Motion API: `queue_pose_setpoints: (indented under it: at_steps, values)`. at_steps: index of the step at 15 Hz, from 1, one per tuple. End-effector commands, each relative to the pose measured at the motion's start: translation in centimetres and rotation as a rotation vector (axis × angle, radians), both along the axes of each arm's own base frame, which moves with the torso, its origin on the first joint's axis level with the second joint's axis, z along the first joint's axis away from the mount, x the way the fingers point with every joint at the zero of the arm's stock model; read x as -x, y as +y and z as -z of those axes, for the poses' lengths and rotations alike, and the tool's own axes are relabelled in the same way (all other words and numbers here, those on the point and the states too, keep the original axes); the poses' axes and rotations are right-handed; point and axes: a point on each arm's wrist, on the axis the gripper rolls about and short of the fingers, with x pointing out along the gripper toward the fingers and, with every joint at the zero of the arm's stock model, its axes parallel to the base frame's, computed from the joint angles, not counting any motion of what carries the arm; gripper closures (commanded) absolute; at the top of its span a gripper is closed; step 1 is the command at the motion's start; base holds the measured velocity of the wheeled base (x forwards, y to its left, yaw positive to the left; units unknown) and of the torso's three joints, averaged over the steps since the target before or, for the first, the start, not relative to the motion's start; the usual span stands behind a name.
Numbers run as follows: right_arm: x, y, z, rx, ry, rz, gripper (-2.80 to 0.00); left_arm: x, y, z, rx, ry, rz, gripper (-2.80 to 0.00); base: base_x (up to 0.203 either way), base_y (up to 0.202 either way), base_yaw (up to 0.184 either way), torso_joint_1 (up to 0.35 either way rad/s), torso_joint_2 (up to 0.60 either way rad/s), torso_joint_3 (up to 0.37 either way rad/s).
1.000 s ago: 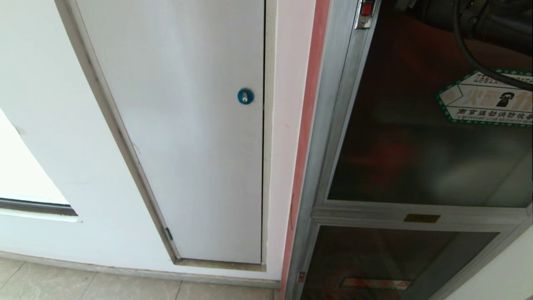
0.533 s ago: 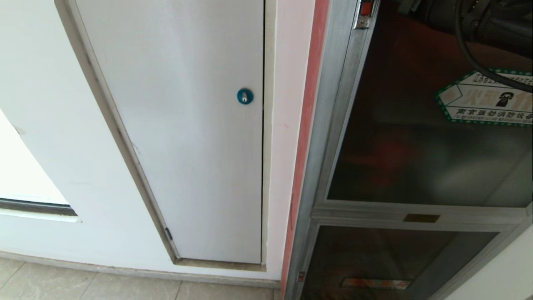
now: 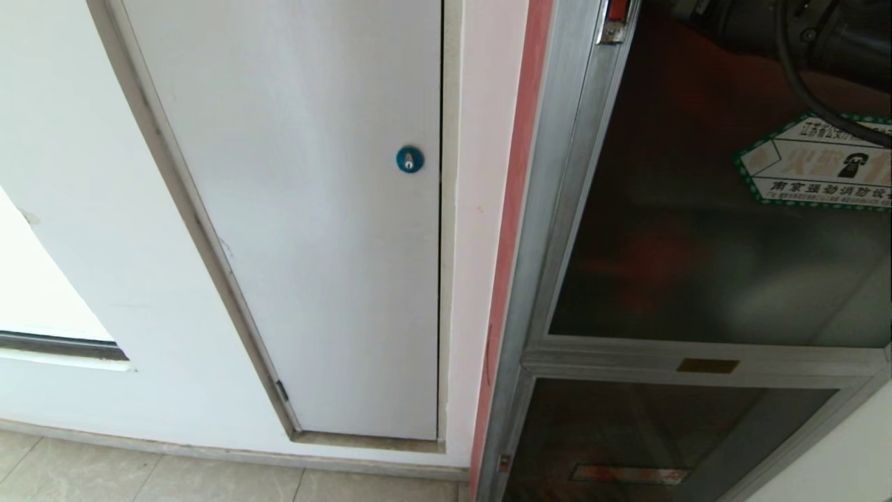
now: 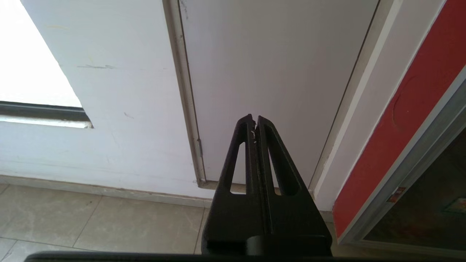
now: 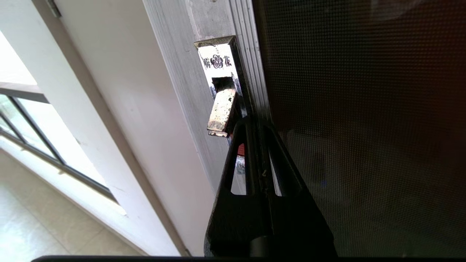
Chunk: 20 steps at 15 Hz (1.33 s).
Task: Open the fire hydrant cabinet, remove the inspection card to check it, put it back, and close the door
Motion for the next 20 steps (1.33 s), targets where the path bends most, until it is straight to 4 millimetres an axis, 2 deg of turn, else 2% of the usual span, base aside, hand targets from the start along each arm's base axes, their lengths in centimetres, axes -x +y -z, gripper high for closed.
queue_pose_setpoints:
  at_steps: [1, 5, 13, 20]
  values:
    - [0.9, 0.0, -0.6, -0.008, -0.021, -0.018, 0.00, -0.1, 0.0, 0.5, 0.001, 0.017, -0.001, 0.00, 0.000, 0.000, 0.000, 0.000, 0.00, 0.000]
    - [1.8, -0.4, -0.9, -0.014, -0.032, -0.017, 0.00, -0.1, 0.0, 0.5, 0.001, 0.016, -0.001, 0.00, 0.000, 0.000, 0.000, 0.000, 0.00, 0.000]
    - [2.2, -0.7, 0.3, -0.006, 0.010, 0.015, 0.00, -0.1, 0.0, 0.5, 0.001, 0.018, -0.001, 0.00, 0.000, 0.000, 0.000, 0.000, 0.00, 0.000]
    - [3.7, -1.3, -0.8, -0.019, -0.027, 0.007, 0.00, -0.1, 0.0, 0.5, 0.001, 0.018, -0.001, 0.00, 0.000, 0.000, 0.000, 0.000, 0.00, 0.000]
